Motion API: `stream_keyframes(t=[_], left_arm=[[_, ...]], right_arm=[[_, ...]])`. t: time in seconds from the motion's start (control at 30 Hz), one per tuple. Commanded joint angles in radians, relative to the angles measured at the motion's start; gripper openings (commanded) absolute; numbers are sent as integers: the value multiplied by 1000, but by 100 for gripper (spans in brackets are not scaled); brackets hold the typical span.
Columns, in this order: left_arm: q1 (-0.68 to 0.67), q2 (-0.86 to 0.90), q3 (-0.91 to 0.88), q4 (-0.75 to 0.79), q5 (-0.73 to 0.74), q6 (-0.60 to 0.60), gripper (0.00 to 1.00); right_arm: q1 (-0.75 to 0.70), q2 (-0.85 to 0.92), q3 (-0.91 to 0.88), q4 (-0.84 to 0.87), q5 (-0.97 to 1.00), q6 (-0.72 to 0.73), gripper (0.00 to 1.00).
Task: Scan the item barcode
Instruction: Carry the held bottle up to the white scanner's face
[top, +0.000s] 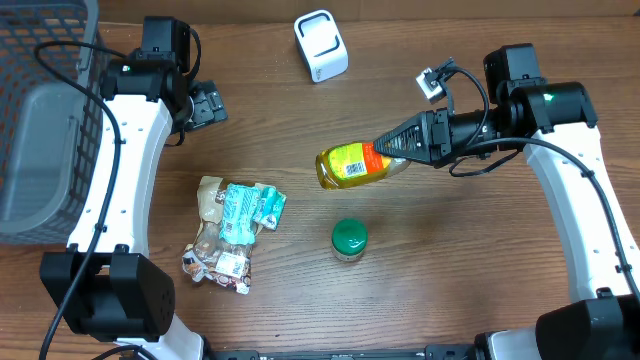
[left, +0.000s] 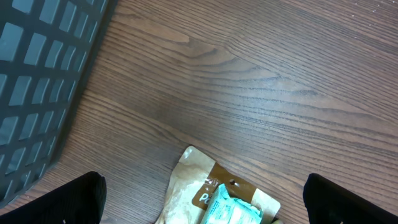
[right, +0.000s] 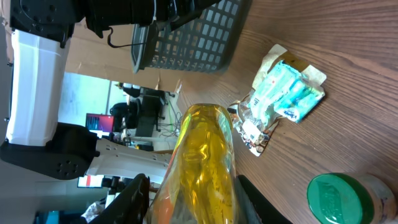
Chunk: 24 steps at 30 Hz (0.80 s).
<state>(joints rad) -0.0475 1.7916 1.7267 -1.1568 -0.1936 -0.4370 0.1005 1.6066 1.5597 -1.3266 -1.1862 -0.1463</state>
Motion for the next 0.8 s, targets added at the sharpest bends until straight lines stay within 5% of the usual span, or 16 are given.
stream_keyframes(t=[0.0, 0.77], left_arm=[[1, -13, 9, -2, 3, 14, 100], [1, -13, 9, -2, 4, 14, 100]], right_arm=[[2, -13, 19, -6, -53, -13, 6], [-4, -13, 19, -14, -34, -12, 4]])
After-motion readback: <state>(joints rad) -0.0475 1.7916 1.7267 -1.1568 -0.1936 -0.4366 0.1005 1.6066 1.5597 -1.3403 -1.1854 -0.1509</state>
